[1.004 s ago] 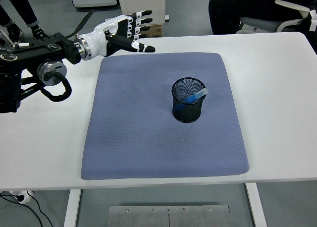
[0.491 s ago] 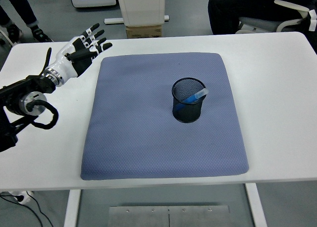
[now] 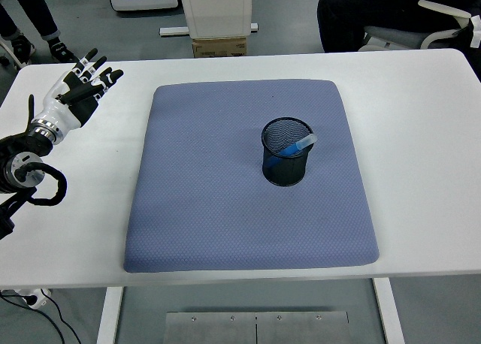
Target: Left hand places marker in pen holder
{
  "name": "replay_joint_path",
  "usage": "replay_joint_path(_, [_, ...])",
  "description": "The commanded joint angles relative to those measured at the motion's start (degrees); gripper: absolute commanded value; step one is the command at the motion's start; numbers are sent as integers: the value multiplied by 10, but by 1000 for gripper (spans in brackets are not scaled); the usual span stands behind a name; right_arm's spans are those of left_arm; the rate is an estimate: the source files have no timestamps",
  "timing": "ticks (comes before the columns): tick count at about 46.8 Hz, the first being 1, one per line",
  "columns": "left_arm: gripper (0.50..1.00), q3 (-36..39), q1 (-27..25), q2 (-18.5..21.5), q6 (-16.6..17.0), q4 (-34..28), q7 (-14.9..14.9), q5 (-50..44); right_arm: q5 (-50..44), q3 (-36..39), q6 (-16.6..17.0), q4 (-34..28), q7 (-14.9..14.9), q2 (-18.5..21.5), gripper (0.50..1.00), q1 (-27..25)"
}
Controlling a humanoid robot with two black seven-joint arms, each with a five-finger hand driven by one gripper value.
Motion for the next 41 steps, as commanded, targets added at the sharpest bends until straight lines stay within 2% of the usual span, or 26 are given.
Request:
replay_joint_path(1, [1000,-8,9,1,1,6,-1,-1,0,0,0,1,1,0,1000,-1])
replay_joint_path(18, [1000,-38,26,0,0,17,1,-1,0,0,0,1,0,0,1000,-1])
replay_joint_path(41, [1000,-38,37,0,0,17,1,0,-5,-5,1,2,1,0,1000,3])
